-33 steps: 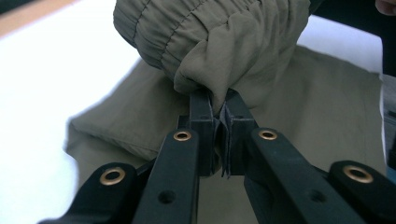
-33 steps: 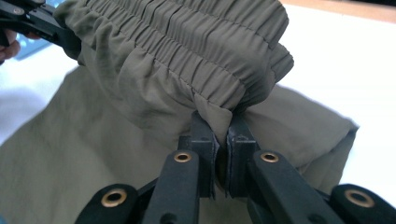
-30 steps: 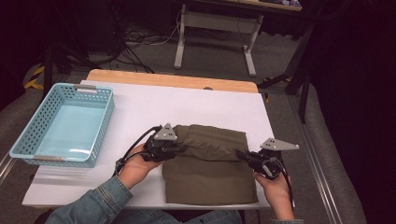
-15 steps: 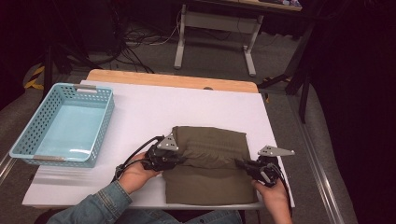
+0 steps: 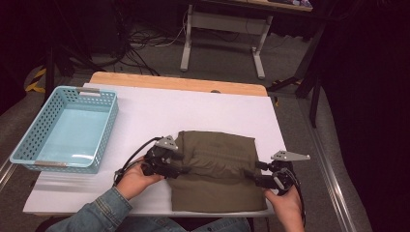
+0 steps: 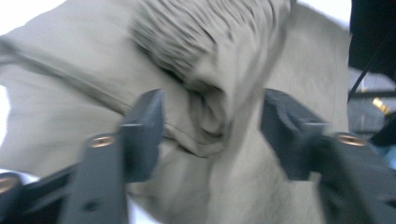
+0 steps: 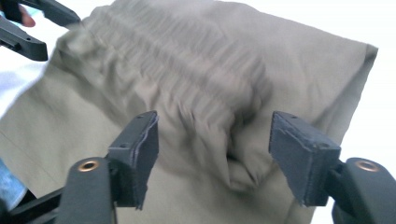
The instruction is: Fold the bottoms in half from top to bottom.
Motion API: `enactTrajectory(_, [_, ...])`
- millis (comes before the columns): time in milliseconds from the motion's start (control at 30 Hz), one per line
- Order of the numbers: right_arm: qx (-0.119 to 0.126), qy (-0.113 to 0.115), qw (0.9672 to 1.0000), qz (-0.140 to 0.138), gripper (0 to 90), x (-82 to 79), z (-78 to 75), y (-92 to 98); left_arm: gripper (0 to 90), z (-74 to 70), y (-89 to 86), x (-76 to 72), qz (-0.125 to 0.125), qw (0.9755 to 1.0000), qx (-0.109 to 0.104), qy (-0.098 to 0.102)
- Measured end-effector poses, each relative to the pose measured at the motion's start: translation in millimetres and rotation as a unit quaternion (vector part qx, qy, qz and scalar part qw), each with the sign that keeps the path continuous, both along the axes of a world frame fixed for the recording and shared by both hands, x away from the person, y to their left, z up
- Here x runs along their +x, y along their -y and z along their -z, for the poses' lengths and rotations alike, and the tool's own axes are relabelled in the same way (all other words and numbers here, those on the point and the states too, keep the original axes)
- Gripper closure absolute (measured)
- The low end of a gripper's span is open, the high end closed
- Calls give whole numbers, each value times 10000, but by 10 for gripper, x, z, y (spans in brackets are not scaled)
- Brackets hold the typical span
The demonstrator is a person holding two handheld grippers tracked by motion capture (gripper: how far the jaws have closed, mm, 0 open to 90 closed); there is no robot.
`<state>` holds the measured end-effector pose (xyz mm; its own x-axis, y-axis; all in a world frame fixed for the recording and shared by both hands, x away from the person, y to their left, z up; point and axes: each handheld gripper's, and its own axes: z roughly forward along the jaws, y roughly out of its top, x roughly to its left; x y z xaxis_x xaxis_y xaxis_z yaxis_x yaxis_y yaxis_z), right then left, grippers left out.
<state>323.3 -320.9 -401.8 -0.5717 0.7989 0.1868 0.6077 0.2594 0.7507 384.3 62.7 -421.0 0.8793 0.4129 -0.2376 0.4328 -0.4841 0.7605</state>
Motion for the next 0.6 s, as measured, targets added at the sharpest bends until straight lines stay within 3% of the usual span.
enactTrajectory(167, [-1, 135, 9992, -375, 270, 146, -154, -174, 257, -60, -199, 88, -347, 9992, -184, 31])
enactTrajectory(267, [-146, 111, 9979, -623, 305, 287, -206, -318, 270, -81, -279, 124, -498, 9983, -295, -34])
enactTrajectory(433, [-392, 80, 9960, -803, 612, 511, -244, -552, 344, -114, -416, 155, -772, 9965, -308, 65])
enactTrajectory(600, [-753, -45, 9941, -785, 887, 781, -285, -799, 471, -127, -534, 189, -891, 9946, -517, -94])
